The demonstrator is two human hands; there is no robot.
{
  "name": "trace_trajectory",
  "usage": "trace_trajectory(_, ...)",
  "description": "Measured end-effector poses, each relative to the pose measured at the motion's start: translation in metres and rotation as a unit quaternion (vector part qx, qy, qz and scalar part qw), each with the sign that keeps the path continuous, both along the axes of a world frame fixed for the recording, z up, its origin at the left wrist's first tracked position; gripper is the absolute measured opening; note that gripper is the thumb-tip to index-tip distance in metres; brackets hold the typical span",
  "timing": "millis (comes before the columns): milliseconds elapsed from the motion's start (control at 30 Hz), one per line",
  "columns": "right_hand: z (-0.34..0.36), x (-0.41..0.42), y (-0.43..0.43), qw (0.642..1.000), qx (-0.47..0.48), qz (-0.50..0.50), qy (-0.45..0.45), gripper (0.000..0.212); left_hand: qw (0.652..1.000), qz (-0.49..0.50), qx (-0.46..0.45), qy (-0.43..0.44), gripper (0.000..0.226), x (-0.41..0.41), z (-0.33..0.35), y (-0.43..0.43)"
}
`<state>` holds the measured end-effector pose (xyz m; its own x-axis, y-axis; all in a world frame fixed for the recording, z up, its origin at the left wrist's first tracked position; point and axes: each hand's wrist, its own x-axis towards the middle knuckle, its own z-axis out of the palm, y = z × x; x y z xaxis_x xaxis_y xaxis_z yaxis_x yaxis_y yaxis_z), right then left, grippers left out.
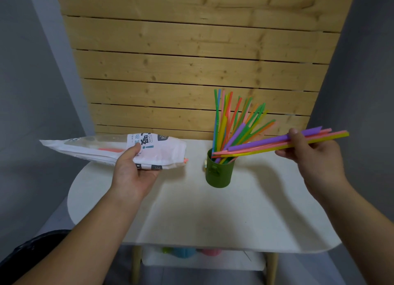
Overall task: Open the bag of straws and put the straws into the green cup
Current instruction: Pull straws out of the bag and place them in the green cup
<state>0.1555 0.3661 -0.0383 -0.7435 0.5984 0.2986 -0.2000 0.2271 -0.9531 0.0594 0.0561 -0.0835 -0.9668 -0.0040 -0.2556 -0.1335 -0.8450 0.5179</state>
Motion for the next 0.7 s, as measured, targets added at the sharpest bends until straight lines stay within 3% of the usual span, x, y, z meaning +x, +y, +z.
trace_trajectory(167,0.003,-0.006,-0.019,0.992,0.122,-0.008,-0.035,0.025,1.0,-0.006,-0.004,-0.01,0.027,0.003,0.0,0.003)
trace_trajectory(333,0.001,-0.023,-0.032,0.986,0.156,0.012,-0.059,0.026,1.0,-0.017,-0.009,-0.01,0.02,0.005,0.0,0.004)
trace_trajectory(700,-0.015,-0.059,-0.037,0.986,0.043,0.089,-0.136,0.013,0.999,-0.024,-0.029,0.0,0.012,0.008,0.0,0.005)
